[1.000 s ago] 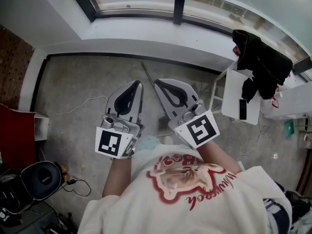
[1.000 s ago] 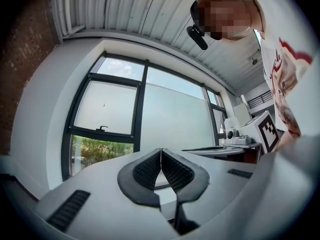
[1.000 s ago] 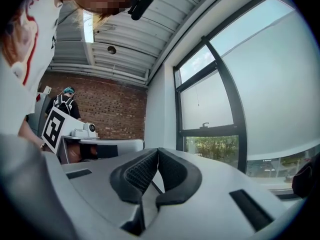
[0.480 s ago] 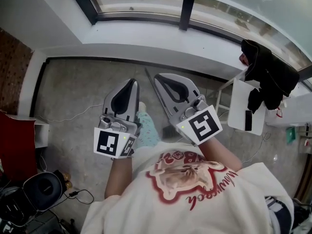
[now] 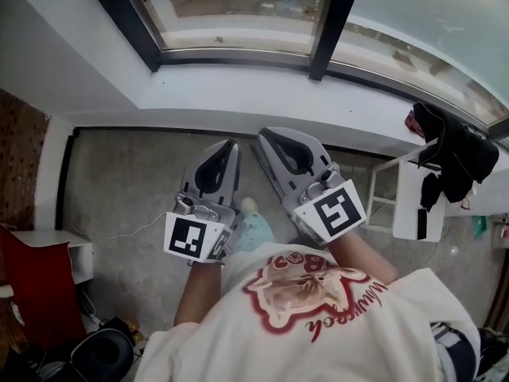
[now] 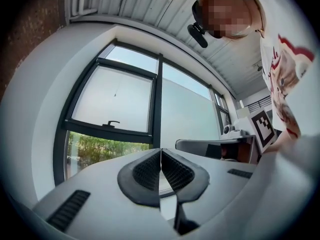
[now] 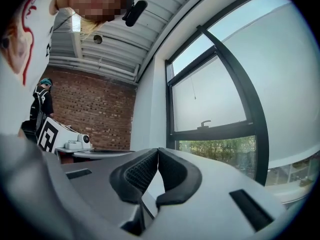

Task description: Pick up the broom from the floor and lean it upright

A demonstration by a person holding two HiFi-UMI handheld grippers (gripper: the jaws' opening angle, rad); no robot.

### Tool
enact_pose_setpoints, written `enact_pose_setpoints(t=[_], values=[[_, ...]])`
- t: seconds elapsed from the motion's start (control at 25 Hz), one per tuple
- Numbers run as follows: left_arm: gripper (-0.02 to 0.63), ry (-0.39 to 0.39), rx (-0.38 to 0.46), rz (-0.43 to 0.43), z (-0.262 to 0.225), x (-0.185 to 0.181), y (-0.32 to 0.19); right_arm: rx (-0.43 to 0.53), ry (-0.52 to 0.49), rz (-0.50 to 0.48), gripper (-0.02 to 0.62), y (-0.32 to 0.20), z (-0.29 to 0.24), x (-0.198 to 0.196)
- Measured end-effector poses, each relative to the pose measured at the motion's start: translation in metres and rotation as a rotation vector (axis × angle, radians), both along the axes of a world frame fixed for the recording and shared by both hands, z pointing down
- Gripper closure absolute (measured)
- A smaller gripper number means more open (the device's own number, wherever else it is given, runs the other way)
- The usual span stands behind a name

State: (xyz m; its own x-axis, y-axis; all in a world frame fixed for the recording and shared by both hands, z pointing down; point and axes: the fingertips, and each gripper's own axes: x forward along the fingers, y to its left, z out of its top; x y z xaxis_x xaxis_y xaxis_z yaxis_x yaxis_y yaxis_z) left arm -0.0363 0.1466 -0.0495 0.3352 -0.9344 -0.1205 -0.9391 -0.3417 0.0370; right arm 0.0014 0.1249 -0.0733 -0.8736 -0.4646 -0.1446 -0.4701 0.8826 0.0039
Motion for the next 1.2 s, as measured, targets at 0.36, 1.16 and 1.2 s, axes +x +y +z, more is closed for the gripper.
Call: enact_pose_setpoints(t=[0.36,1.16,1.2], values=[[0.584,0.008,-0.035,0.036,0.002,-0.093,-0.08,-0.032,0.024,0.055,0.572,-0.083,0.004,-0.085],[0.584,0.05,-0.016,-0.026,0.013,-0.134,-0.136,-0.073,0.091,0.012,0.572,-0.139,0.043,-0.117],[0.584,0.045,-0.025,-0.025,0.022,-0.134,-0.142,-0.085,0.105,0.018,0.572,-0.145,0.058,-0.114]])
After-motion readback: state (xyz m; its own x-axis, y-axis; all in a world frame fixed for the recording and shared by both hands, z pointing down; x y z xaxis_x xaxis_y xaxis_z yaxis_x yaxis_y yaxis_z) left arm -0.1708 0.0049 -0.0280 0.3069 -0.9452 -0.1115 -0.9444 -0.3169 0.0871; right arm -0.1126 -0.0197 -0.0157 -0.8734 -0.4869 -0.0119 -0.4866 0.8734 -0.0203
